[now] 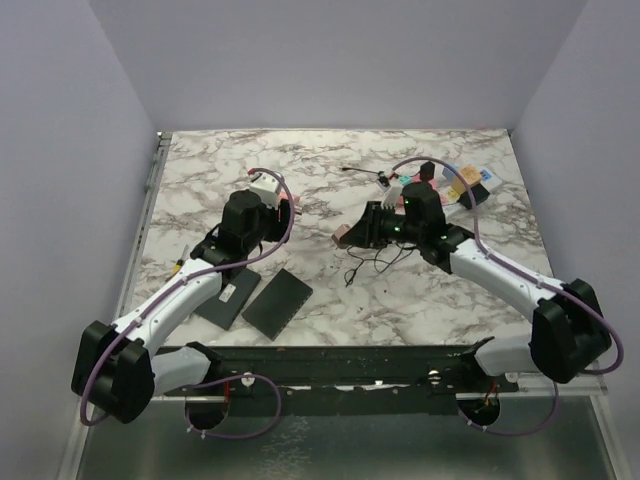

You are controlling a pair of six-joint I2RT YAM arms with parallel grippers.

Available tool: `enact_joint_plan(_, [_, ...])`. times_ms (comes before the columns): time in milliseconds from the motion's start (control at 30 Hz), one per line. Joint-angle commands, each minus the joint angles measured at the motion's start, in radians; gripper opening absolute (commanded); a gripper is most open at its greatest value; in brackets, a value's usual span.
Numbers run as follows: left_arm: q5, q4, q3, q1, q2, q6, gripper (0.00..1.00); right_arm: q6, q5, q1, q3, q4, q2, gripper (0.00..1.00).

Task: Pull the plug off the socket
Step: Place the plug at the center of the board.

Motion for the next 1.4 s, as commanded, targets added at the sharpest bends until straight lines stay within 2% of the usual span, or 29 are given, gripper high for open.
enact_joint_plan(0, [-0.169,0.016,0.005,0.006,-0.071,-0.03,0.0,-0.01,0.11,0.051,0.005,0.074,0.112,0.0])
enact_joint_plan(133, [-0.168,0.018,-0.003,0.006,-0.099,-0.042,0.0,-0.054,0.136,0.082,0.059,0.115,0.232,0.0])
enact_joint_plan(300, [-0.136,0.019,-0.007,0.005,-0.102,-0.066,0.0,-0.034,0.141,0.083,0.121,0.168,0.381,0.01])
enact_joint_plan(400, [-0.106,0.021,-0.008,0.002,-0.093,-0.084,0.0,-0.017,0.131,0.083,0.149,0.219,0.448,0.04])
enact_joint_plan(633, [-0.093,0.024,-0.006,-0.003,-0.084,-0.09,0.0,0.01,0.123,0.083,0.276,0.225,0.61,0.11])
enact_joint_plan(933, [-0.091,0.028,-0.008,-0.009,-0.089,-0.078,0.0,0.097,0.067,0.083,0.342,0.306,0.741,0.22])
enact_joint_plan(1167, [-0.082,0.03,-0.005,-0.009,-0.081,-0.073,0.0,0.105,0.098,0.095,0.388,0.303,0.802,0.5])
enact_joint_plan(1367, [-0.088,0.031,-0.009,-0.009,-0.086,-0.068,0.0,0.035,0.234,0.107,0.366,0.259,0.76,0.65])
